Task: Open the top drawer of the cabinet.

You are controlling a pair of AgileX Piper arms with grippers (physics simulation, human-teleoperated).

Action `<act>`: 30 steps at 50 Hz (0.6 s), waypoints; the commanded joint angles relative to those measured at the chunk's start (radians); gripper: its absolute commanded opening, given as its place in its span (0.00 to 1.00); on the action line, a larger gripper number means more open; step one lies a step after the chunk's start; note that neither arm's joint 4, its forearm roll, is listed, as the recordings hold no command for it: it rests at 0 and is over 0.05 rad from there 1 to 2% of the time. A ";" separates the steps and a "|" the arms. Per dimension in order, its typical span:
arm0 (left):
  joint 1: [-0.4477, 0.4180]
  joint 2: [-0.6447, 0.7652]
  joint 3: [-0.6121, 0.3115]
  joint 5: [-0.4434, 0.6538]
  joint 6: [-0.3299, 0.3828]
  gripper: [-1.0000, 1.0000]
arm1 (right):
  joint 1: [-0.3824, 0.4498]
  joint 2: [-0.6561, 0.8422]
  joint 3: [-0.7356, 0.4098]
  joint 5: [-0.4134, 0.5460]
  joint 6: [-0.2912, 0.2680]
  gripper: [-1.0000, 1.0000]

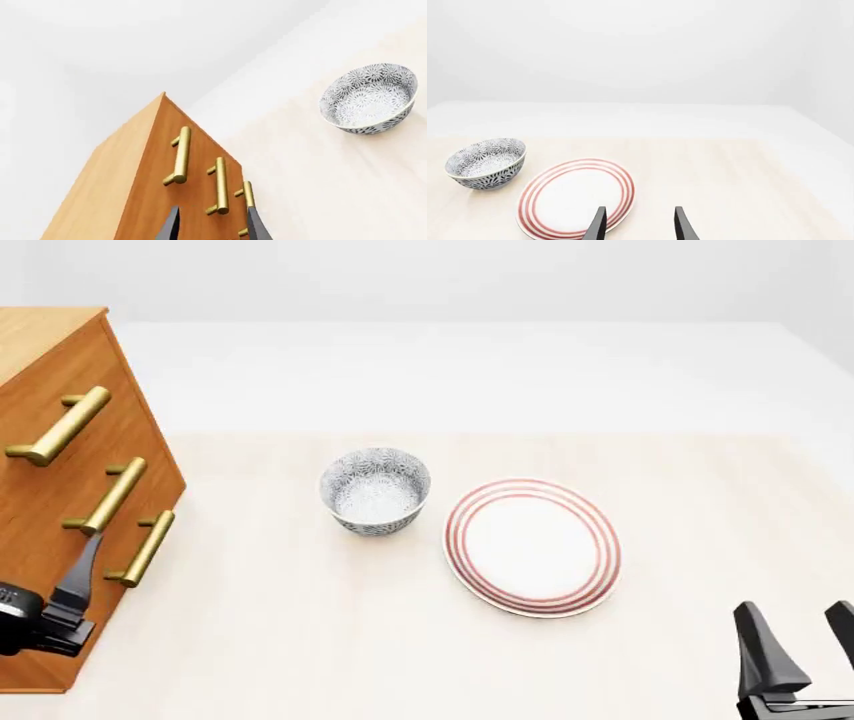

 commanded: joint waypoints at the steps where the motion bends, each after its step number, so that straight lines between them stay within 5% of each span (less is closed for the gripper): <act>1: 0.010 0.003 0.016 -0.030 0.183 1.00 | 0.000 0.001 0.000 -0.001 0.000 1.00; 12: 0.025 0.049 0.040 -0.117 0.325 1.00 | 0.000 -0.002 0.000 0.002 0.000 1.00; 30: 0.019 0.287 0.089 -0.443 0.586 1.00 | 0.000 -0.003 0.001 0.002 0.000 1.00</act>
